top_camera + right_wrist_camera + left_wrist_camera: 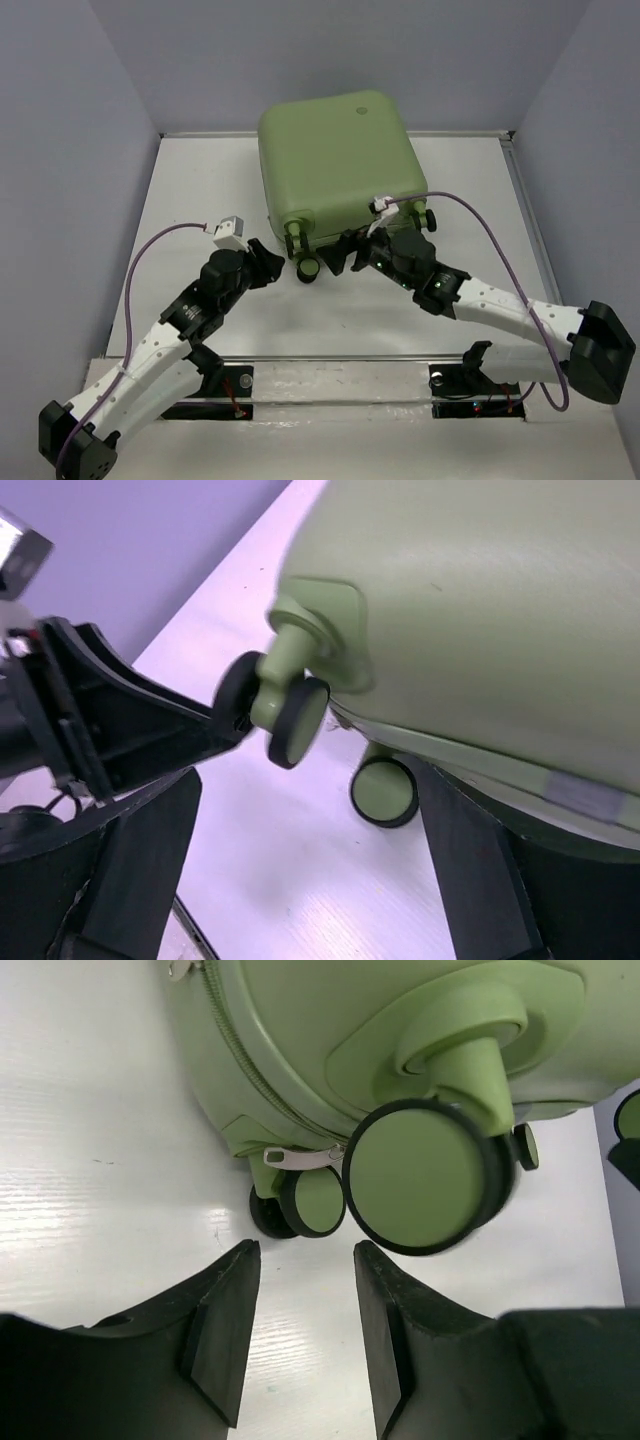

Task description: Pack the luggage

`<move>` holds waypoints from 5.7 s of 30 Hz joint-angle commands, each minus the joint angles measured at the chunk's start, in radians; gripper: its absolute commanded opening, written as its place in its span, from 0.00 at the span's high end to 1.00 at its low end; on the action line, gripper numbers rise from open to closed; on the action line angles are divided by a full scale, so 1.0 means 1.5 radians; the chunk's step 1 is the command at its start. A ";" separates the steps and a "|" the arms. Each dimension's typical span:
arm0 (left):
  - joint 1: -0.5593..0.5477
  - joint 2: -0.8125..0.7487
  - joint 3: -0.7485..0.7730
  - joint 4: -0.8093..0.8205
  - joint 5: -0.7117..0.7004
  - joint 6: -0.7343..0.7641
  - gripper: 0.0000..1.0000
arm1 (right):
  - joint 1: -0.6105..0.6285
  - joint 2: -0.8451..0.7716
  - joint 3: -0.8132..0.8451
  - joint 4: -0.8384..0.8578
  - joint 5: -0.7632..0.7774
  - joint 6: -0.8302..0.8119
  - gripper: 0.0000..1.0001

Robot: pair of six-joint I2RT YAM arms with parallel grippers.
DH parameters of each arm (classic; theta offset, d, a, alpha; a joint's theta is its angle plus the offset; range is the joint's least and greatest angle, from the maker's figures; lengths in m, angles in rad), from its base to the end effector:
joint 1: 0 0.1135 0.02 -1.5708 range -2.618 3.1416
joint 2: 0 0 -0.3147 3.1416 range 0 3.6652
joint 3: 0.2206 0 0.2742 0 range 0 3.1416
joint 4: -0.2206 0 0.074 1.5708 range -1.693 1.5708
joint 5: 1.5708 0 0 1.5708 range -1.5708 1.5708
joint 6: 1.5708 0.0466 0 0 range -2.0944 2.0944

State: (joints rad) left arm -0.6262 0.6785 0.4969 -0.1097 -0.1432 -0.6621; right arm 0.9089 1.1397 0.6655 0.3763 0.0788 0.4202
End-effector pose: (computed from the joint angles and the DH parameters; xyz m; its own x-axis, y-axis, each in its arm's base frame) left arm 0.1368 -0.0908 0.2872 -0.4721 -0.4095 -0.7807 0.2271 0.7992 -0.5565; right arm 0.1712 0.2137 0.3188 -0.3560 0.2048 -0.9118 -0.6495 0.6473 0.3990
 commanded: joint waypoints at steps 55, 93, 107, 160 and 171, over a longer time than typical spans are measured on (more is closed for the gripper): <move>0.002 0.240 -0.111 0.643 0.035 0.031 0.46 | 0.136 0.372 0.605 -0.517 0.272 -0.077 0.93; -0.126 0.166 -0.156 0.620 0.034 0.112 0.51 | 0.142 0.438 0.795 -0.524 0.111 -0.133 0.93; -0.190 0.263 -0.164 0.704 0.050 0.102 0.50 | 0.142 0.437 0.743 -0.515 0.147 -0.123 0.93; -0.223 0.386 0.213 0.358 0.072 -0.079 0.04 | 0.001 -0.191 -0.202 -0.086 0.115 -0.046 0.46; -0.222 0.393 0.199 0.412 -0.024 -0.097 0.45 | -0.013 0.014 -0.297 0.389 0.092 -0.105 0.46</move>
State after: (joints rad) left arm -0.9604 1.2922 0.7727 0.3664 -0.0795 -0.8146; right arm 0.8967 1.0702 0.2401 0.5835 0.2291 0.3099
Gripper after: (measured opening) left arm 0.749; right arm 0.543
